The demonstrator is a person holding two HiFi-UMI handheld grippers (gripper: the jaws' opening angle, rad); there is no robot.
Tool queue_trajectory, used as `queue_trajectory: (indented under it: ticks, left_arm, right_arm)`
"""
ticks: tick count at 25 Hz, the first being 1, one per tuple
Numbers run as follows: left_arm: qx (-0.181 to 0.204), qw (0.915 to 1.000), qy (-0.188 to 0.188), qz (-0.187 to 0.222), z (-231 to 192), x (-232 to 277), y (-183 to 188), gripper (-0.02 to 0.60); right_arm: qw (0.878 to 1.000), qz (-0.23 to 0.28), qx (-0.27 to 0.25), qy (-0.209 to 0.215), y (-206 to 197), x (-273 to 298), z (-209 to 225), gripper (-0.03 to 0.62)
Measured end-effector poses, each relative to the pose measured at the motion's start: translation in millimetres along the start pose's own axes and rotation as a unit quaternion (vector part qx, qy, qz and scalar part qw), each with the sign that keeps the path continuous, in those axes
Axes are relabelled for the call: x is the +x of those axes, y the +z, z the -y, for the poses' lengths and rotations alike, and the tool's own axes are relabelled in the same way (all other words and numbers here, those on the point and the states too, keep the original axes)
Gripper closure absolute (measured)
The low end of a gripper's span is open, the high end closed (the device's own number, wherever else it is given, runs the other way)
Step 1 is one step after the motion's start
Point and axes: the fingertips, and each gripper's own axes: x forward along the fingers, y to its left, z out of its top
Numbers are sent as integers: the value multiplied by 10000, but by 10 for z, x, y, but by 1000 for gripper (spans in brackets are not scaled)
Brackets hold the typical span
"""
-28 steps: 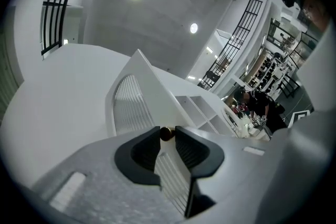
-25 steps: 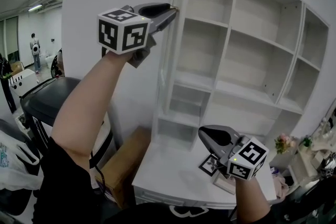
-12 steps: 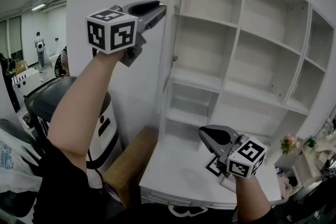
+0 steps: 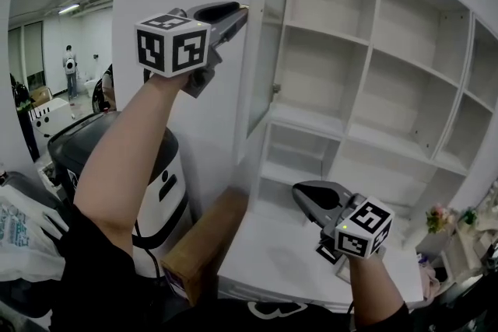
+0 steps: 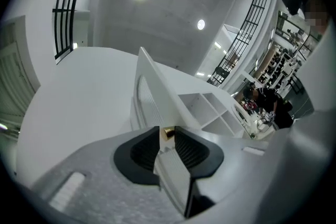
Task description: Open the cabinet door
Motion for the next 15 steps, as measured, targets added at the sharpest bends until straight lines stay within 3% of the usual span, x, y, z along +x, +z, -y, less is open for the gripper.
queue_trajectory:
  ticks: [3,8,15]
  left_arm:
    - [128,9998,107,-103,-14,-35,-3,480]
    - [4,9998,156,-88,40,-225,-8,397]
    - [-95,9997,56,-212,525,-699,-198,397]
  right_arm:
    - [9999,0,-34,128,21,72,-81,591]
    - [9998,-30,-16,182,15,21,-101,592]
    - [9991,-48,254,341,-144,-135,-178,592]
